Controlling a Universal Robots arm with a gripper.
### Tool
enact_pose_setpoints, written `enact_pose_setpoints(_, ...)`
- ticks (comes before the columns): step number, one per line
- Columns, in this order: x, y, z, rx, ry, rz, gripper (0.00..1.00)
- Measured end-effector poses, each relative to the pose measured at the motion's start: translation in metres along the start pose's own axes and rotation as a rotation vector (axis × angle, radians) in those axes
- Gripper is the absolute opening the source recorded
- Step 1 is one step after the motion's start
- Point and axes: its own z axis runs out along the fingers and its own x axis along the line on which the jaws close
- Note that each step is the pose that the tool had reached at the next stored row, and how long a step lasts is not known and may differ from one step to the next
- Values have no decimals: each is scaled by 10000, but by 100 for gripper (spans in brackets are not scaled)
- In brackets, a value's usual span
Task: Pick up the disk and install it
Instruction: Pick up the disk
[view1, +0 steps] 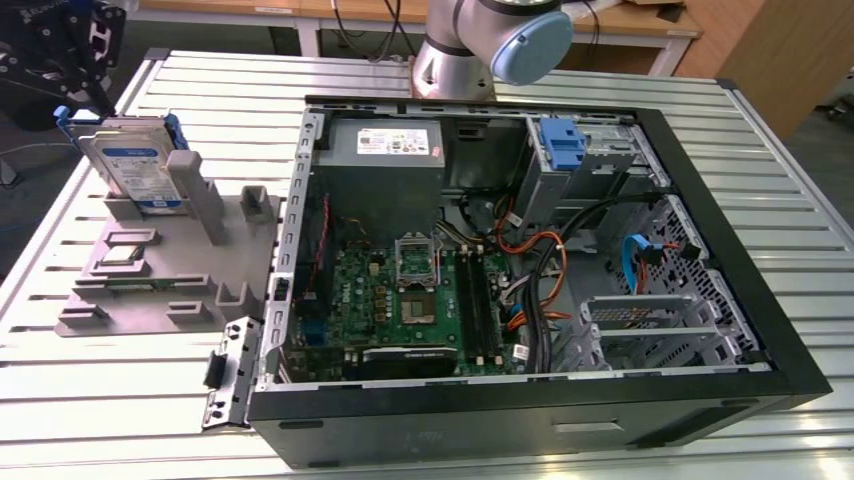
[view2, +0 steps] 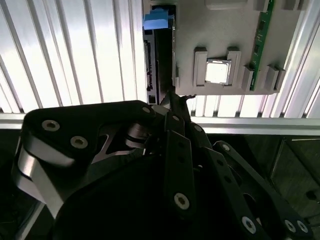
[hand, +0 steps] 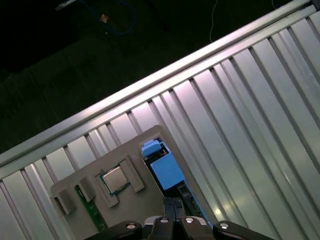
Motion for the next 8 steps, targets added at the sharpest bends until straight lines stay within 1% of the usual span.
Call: enact_pose_setpoints(8, 0, -1, 7, -42, 69, -1448, 10)
